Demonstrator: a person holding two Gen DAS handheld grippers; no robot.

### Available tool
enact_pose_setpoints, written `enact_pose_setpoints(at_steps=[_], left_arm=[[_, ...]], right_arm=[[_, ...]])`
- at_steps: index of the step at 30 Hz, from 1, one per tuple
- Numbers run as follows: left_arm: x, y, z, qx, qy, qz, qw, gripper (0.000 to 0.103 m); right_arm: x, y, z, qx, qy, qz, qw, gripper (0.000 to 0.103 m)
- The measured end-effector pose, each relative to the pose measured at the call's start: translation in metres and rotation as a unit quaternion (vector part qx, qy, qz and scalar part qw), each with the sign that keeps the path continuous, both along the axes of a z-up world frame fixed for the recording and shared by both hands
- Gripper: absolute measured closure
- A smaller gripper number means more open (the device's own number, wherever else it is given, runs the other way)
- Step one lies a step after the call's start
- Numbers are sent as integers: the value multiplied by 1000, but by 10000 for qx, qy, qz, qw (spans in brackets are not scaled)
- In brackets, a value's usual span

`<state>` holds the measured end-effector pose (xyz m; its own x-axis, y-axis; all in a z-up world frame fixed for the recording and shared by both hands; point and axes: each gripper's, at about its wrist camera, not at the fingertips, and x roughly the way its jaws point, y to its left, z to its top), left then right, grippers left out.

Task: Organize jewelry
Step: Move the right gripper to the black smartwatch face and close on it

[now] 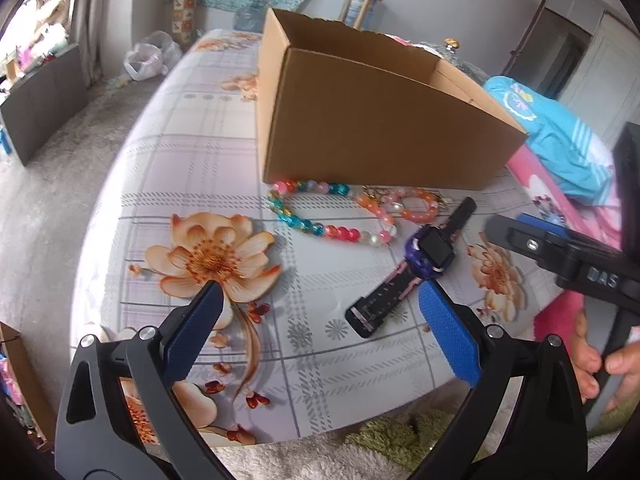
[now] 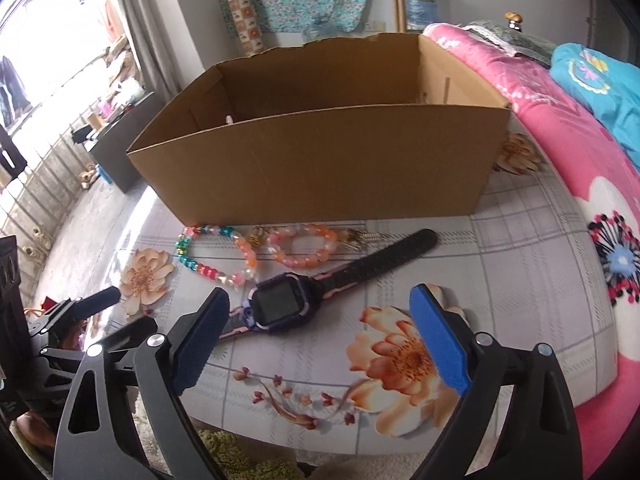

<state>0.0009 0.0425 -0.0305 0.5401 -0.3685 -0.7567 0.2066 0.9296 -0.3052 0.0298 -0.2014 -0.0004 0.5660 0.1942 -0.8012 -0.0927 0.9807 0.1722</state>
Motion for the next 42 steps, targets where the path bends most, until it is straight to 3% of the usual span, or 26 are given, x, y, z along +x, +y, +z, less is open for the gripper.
enact_pose_setpoints(at_steps=[4,10,11,12,13,15,17,21,31,33,34,36,42], left_arm=[[-2,-4,-2,-124,27,-205,9997,8],[-10,-17,4,-116,-259,-693,9972,9],[-11,-19,5,-107,-303,-765,9966,12],[-11,-20,6,-118,-318,-842,9959,22],[-11,-22,5,-132,-279,-912,9954,31],[-8,-25,0,-160,-76,-978,9950,40],[-3,-23,-6,-218,144,-970,9949,50],[4,-18,-20,-413,651,-911,9929,53],[10,-11,-26,-1285,965,-789,9838,53],[10,1,-30,-1884,1196,-660,9726,53],[9,9,-33,-2323,1301,-639,9618,53],[8,14,-39,-2690,1428,-569,9508,53],[14,8,-35,-2468,1320,-349,9594,59]], right_arm=[[15,11,-9,148,228,216,9994,33],[26,21,-23,-46,473,292,9984,51],[28,22,-25,-87,520,283,9982,52],[29,23,-27,-136,571,267,9979,55],[30,23,-30,-174,635,262,9975,59],[31,24,-36,-193,776,242,9965,63],[30,21,-37,-57,811,201,9965,63],[29,16,-39,87,859,124,9962,64],[29,0,-40,395,880,9,9953,64],[28,-2,-40,396,849,19,9956,64],[27,-4,-41,400,839,22,9957,64],[26,-6,-41,409,819,33,9958,64],[23,-7,-41,437,788,74,9959,64]])
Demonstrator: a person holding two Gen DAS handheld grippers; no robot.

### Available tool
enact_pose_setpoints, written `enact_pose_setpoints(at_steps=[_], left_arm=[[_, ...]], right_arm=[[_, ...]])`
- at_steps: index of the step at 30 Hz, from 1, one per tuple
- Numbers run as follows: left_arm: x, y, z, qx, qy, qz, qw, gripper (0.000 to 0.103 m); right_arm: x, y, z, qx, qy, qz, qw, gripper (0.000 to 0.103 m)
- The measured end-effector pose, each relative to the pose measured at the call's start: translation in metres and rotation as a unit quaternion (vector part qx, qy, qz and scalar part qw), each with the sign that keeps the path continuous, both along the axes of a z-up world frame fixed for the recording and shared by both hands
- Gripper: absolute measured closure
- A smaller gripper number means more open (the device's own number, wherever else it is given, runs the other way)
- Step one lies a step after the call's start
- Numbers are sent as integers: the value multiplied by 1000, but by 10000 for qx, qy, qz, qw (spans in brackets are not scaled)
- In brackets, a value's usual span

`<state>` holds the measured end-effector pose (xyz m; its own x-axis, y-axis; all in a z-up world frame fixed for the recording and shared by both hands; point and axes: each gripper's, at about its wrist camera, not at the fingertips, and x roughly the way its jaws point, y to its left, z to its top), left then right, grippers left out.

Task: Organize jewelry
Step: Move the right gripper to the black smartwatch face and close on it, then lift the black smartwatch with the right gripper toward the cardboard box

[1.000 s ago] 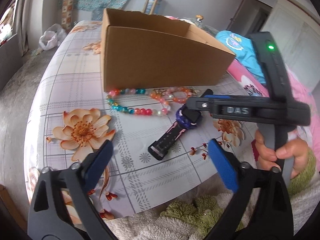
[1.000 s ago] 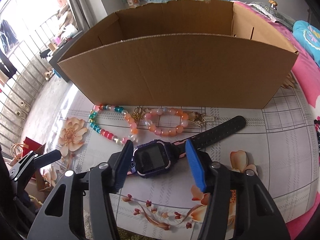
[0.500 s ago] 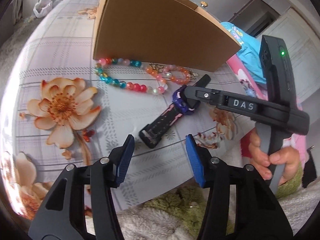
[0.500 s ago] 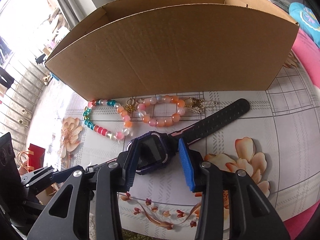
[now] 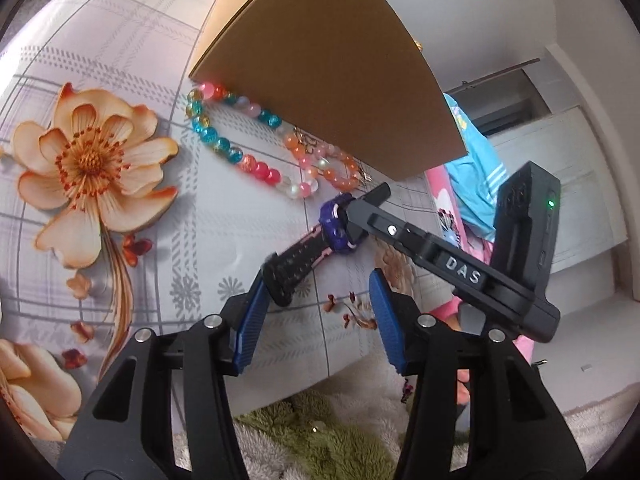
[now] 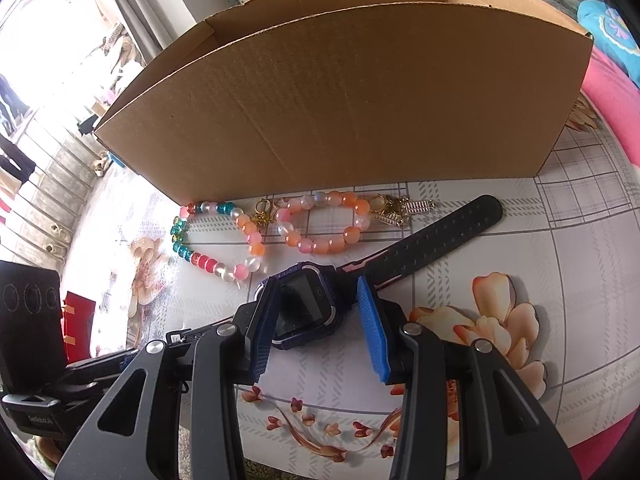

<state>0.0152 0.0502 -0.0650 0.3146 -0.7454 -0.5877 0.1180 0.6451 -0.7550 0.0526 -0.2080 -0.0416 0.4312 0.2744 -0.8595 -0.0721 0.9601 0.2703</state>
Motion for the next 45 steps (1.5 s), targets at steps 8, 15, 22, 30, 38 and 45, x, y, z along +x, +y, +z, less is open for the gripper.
enact_pose_setpoints(at_steps=[8,15,22,30,38,45], left_arm=[[10,-22,10,1167,-216,-20,9929,93],[7,-37,25,2182,-607,-316,9735,93],[11,-42,19,2326,-698,-515,9687,93],[19,-40,15,2271,-672,-577,9698,93],[26,-45,17,2314,-809,-825,9660,94],[29,-54,15,2301,-984,-1008,9629,94]], right_arm=[[-5,-1,-1,56,85,-62,9999,64],[-24,-36,9,148,-78,-345,9993,58],[-4,-68,18,7,-346,-493,9982,35],[17,-60,4,241,0,-11,9997,22],[15,-51,0,392,164,158,9990,21],[17,-43,4,732,304,349,9962,21]])
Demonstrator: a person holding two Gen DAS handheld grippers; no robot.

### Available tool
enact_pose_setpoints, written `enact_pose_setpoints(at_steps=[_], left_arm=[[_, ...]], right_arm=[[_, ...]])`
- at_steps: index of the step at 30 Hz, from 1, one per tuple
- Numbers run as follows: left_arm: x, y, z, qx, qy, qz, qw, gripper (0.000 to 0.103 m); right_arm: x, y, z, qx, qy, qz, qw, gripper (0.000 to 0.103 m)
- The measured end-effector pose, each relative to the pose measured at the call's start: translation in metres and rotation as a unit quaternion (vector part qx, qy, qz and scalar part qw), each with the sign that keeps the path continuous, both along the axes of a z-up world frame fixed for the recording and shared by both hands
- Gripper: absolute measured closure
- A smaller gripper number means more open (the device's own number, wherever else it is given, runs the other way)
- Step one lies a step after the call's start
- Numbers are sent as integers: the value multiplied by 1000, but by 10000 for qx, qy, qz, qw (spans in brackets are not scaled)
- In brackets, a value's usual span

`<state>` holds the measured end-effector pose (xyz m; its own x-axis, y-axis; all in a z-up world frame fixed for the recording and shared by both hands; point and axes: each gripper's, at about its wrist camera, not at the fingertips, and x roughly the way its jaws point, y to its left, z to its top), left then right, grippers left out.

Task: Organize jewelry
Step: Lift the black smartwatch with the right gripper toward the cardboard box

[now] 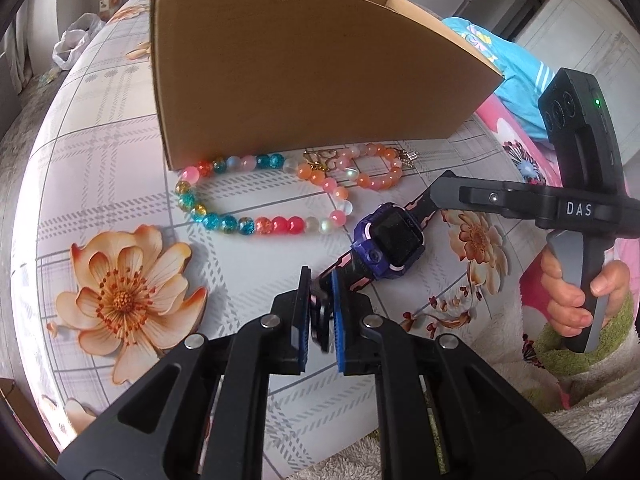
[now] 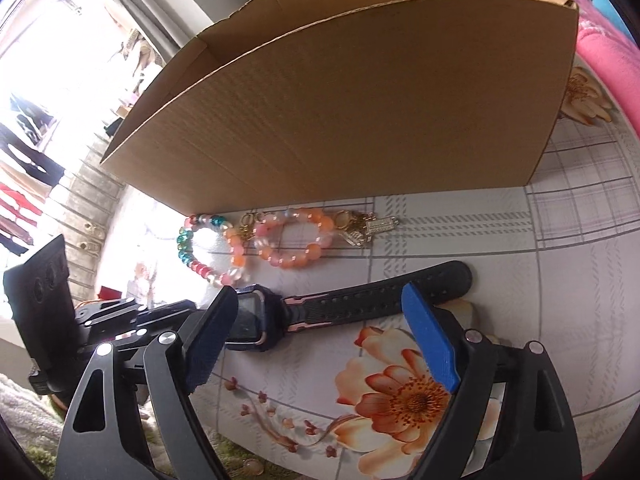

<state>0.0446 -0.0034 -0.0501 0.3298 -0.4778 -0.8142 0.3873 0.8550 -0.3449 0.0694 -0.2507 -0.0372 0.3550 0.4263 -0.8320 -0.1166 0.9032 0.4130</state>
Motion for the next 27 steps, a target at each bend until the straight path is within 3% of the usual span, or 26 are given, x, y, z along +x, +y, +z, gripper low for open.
enact_pose_setpoints(at_steps=[2,4,9,14,17,19,22,24,27], left_arm=[[1,-1,-1,-4,-35,-31,10000,94],[1,-2,0,7,-41,-35,10000,94],[2,-2,-1,-52,9,-6,10000,94],[3,-2,-1,-49,40,-25,10000,94],[4,-2,0,-64,62,-42,10000,94],[5,-1,0,-70,59,-55,9999,94],[6,-2,-1,-107,55,-89,9999,94],[7,-1,-1,-126,52,-96,9999,94],[8,-2,-1,-139,57,-85,9999,95]], right_arm=[[0,3,1,-7,27,96,9999,23],[0,3,3,-214,34,119,9997,35],[8,-21,4,-661,-139,-505,9964,35],[15,-19,1,-1332,-198,-757,9880,29],[14,-18,1,-806,-130,-552,9951,18],[14,-15,2,-543,-34,-396,9977,16],[16,-16,-1,447,176,-128,9988,16],[17,-19,-2,808,261,-112,9963,16],[18,-22,-8,1231,361,-174,9916,28]])
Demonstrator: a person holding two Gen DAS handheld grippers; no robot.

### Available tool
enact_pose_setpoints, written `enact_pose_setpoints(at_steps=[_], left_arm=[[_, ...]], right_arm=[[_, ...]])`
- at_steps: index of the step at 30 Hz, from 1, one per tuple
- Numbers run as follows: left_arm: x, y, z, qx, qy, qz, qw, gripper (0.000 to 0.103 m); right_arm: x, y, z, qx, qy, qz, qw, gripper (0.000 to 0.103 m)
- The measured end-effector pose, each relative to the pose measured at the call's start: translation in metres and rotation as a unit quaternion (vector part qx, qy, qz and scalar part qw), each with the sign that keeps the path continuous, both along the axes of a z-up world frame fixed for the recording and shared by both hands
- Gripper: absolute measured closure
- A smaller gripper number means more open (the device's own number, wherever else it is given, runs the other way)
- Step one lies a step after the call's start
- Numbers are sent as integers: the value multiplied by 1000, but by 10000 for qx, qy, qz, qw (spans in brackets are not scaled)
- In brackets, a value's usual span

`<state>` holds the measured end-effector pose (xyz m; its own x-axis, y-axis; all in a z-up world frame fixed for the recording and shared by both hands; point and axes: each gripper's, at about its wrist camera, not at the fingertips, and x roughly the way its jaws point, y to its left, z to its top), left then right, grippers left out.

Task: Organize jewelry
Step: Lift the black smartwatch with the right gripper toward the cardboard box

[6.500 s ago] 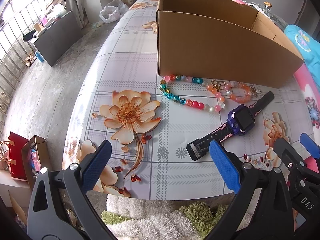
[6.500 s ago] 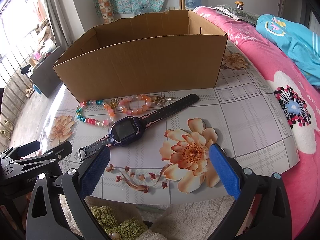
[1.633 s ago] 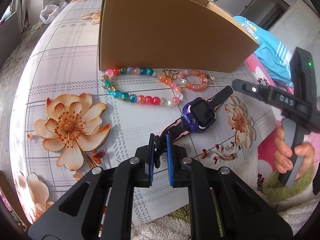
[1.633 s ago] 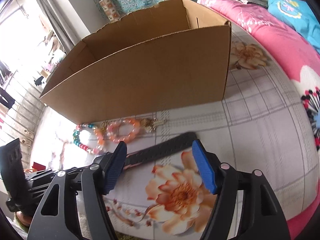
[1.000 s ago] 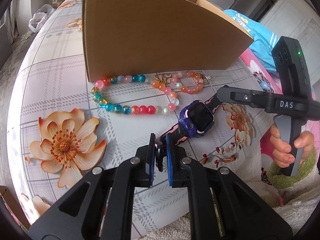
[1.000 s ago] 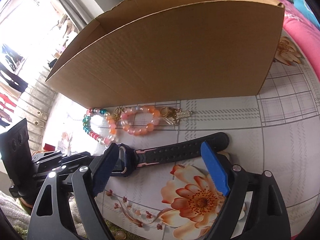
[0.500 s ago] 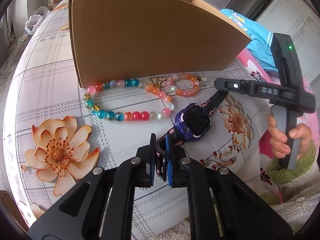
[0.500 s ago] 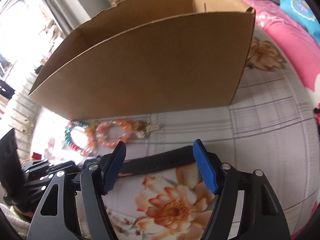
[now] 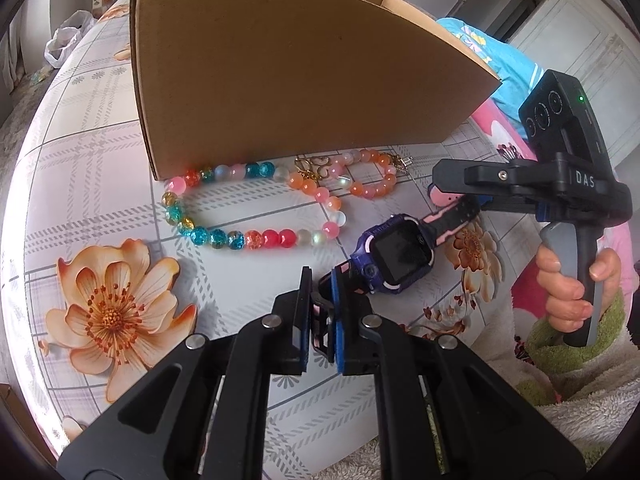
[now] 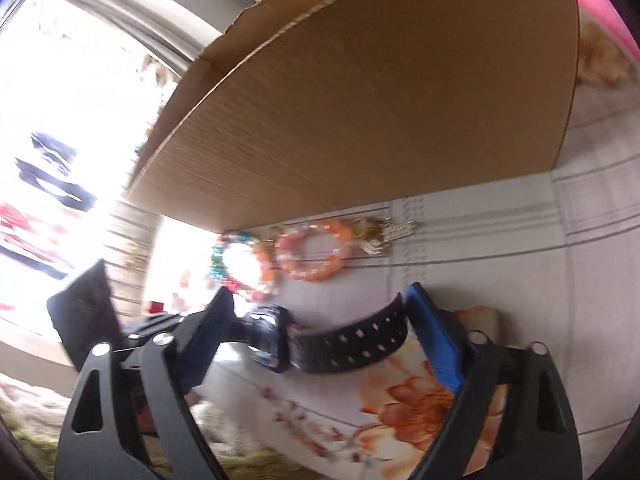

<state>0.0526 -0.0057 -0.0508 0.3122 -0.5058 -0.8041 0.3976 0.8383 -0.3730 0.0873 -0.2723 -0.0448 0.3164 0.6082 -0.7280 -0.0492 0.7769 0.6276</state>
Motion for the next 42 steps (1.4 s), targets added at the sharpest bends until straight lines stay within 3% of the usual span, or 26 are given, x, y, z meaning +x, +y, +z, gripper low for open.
enact_pose_setpoints(at_steps=[3,5,6,8,12,18,24,27,31,35,38,39,40,41,42], left_arm=[[0,0,0,2,11,23,10000,95],[0,0,1,2,17,57,10000,95],[-1,0,1,-13,22,73,10000,95],[-2,0,4,-51,7,99,9999,95],[-9,3,20,-214,-61,159,9996,95],[-18,12,63,-643,-398,194,9969,95],[-23,4,77,-608,-490,133,9969,95],[-24,0,103,-534,-911,24,9944,96],[-13,0,142,-634,-1373,-75,9885,96],[3,-3,165,-983,-1317,-303,9859,96],[2,-11,174,-947,-1383,-449,9848,96],[3,-15,177,-940,-1396,-483,9845,96],[4,-18,180,-954,-1403,-511,9842,96],[4,-21,183,-960,-1422,-520,9838,96],[6,-23,187,-958,-1449,-525,9834,96]], right_arm=[[-5,-2,-2,-47,24,-20,10000,46],[-7,6,0,-143,36,-20,9999,66],[-10,6,0,-171,52,-46,9998,69],[-21,0,0,-163,62,-161,9997,90],[-35,-11,16,-25,-31,-441,9990,96],[-54,-20,71,34,-772,-377,9963,96],[-54,-18,74,148,-965,-340,9946,97],[-52,-17,91,246,-1260,-312,9912,98],[-37,-20,138,191,-1890,-176,9816,98],[-28,-25,172,15,-2311,-123,9729,98],[-29,-29,176,9,-2474,-147,9688,97],[-32,-32,173,-25,-2514,-207,9677,94],[-32,-30,169,1,-2519,-222,9675,81],[-35,-33,162,106,-2510,-233,9677,61],[-38,-36,156,165,-2510,-282,9674,53]])
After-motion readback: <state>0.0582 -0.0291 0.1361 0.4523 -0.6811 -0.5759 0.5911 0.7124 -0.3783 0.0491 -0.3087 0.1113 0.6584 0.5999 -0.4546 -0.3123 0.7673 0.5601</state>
